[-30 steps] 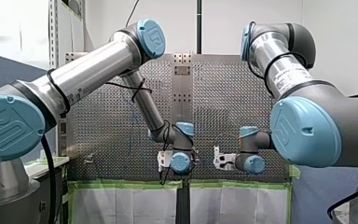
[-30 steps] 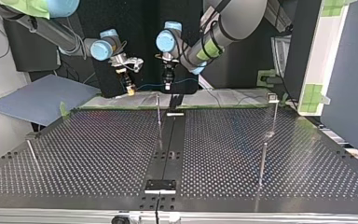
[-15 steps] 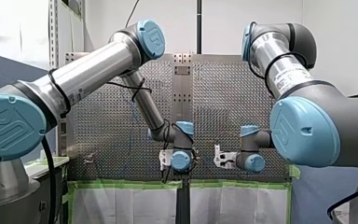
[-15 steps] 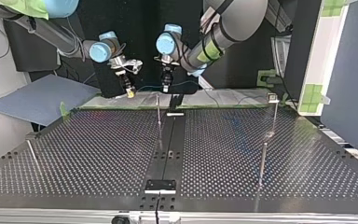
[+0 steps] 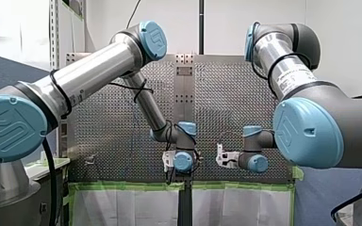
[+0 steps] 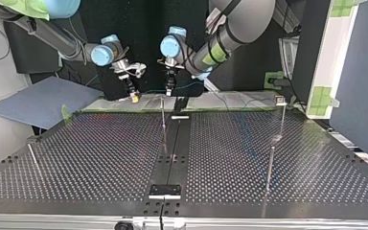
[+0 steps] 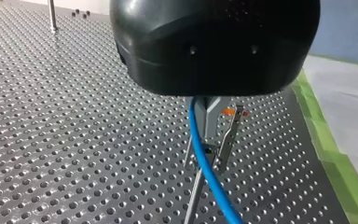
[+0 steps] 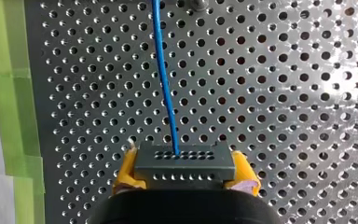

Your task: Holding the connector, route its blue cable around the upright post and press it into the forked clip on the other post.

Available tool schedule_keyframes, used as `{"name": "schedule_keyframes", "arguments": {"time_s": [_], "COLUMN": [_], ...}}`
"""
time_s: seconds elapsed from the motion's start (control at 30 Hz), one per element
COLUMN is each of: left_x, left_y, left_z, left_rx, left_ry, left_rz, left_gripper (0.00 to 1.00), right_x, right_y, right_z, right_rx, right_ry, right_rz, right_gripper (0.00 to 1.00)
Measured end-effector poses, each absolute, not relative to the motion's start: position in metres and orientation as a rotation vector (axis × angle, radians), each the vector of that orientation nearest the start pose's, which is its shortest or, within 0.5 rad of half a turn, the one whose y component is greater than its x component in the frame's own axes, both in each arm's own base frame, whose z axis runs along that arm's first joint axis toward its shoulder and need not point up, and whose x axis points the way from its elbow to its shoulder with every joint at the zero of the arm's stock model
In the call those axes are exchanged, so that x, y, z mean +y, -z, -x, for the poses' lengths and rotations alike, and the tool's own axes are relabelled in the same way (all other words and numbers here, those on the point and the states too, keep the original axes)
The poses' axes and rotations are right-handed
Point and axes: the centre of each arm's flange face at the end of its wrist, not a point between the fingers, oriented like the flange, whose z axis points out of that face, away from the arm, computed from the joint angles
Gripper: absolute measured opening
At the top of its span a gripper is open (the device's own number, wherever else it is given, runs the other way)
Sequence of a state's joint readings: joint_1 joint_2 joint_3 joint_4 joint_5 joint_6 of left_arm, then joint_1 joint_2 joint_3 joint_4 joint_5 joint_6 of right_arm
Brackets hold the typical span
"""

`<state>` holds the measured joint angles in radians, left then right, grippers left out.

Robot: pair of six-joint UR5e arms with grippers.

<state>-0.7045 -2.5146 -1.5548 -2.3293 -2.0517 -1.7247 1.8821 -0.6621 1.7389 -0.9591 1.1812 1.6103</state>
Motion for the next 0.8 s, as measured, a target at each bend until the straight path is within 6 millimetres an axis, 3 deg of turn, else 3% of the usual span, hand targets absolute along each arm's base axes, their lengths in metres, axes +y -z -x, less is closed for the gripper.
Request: {"name": "schedule_keyframes", "arguments": {"time_s": [0.3, 0.57, 0.8], "left_x": [-0.492, -0.494, -0.495], "left_y": [0.013, 0.042, 0.036], "left_z": [-0.448, -0.453, -0.466], "left_rx": [1.679, 1.705, 1.710], "left_ry": [0.283, 0.272, 0.263], "left_rz": [-0.089, -0.076, -0.057], "left_gripper": [0.00, 0.00, 0.00], "right_x": [-0.523, -0.524, -0.525], "right_y": [0.030, 0.029, 0.029], "right_z": [-0.347, -0.347, -0.347], "right_rx": [-0.930, -0.928, -0.924], "right_ry": [-1.679, -1.678, -1.678], "right_rz": [-1.792, -1.794, -1.791], "right_gripper": [0.00, 0.00, 0.00]}}
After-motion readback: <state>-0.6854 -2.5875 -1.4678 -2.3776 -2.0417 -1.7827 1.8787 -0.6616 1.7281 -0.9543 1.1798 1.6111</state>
